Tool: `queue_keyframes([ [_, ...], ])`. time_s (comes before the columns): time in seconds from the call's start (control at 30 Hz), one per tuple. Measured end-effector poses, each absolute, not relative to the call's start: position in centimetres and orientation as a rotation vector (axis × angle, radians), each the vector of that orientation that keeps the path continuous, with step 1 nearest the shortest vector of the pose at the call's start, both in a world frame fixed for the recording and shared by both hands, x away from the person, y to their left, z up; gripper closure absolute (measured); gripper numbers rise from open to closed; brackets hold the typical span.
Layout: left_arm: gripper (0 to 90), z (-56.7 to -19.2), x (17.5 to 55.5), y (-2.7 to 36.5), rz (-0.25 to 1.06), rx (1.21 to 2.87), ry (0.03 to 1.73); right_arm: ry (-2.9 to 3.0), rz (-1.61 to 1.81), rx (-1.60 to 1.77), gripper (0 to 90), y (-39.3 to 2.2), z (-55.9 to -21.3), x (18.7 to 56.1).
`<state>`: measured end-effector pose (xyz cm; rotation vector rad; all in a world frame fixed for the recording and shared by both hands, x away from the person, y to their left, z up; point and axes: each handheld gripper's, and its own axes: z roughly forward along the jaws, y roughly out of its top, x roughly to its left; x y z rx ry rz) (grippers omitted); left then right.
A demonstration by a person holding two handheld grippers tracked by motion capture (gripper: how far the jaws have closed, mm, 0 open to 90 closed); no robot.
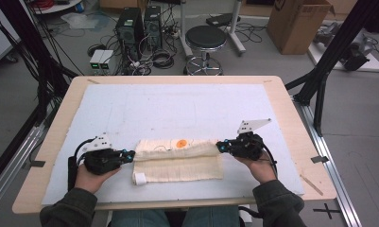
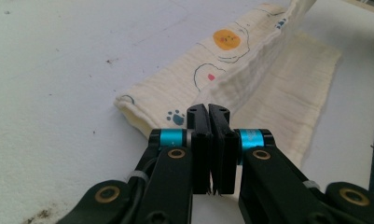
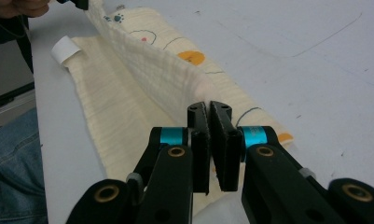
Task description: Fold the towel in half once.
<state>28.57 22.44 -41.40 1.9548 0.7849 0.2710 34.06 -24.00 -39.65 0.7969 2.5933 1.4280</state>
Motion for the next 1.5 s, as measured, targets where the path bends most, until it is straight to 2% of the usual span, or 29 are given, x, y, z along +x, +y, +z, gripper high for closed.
queue_keyframes([
  [1.07,85.3,-42.9,26.2,22.2,0.206,2.003,0.737,2.657,1.401,0.841,85.7,-24.6,-42.5,31.7],
  [1.13,78.2,-42.9,26.1,22.2,0.174,1.996,0.715,2.666,1.411,0.842,83.6,-24.6,-42.5,31.6],
  [1.27,72.7,-42.4,25.8,22.4,0.161,1.984,0.685,2.678,1.456,0.832,73.9,-25.1,-42.2,31.4],
  [1.5,71.6,-41.9,26.2,22.2,0.157,1.959,0.68,2.657,1.499,0.804,69.9,-25.1,-41.0,31.2],
])
